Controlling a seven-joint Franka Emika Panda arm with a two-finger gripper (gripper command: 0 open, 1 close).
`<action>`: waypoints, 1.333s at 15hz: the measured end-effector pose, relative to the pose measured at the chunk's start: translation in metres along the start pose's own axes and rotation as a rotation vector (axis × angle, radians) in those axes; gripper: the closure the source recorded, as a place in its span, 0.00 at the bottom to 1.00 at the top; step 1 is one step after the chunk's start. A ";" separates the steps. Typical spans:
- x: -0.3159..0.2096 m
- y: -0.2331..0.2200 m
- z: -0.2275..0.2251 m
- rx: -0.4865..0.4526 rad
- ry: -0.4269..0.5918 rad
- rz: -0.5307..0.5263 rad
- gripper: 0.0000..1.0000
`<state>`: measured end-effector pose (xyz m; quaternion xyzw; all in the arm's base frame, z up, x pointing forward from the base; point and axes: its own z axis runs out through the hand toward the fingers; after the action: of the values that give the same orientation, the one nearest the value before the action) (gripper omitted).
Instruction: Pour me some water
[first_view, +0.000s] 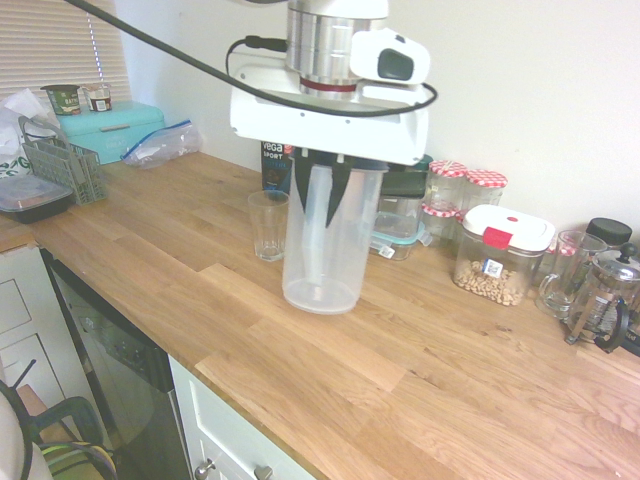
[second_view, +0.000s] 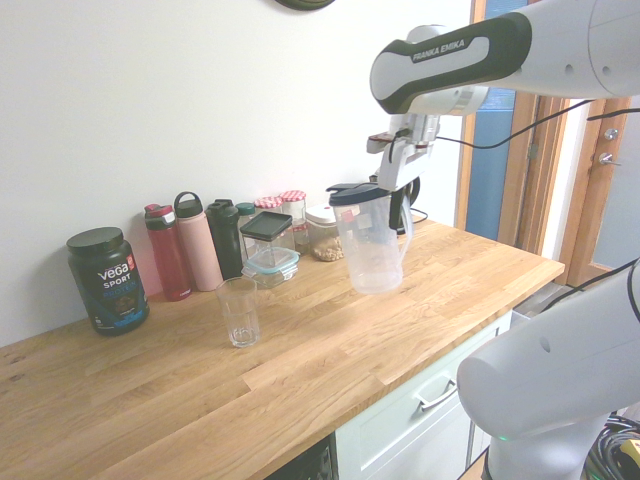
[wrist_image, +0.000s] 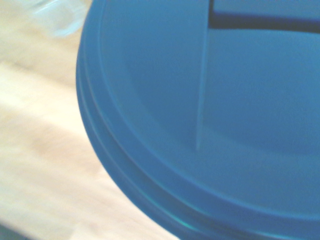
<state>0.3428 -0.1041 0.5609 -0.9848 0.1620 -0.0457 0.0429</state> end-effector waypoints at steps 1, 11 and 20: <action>-0.002 -0.023 0.004 -0.024 -0.017 -0.057 1.00; 0.014 -0.163 0.010 -0.349 -0.217 -0.536 1.00; 0.053 -0.221 0.042 -0.658 -0.197 -0.656 1.00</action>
<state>0.4667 0.0903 0.5454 -0.9449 -0.1563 0.0904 -0.2731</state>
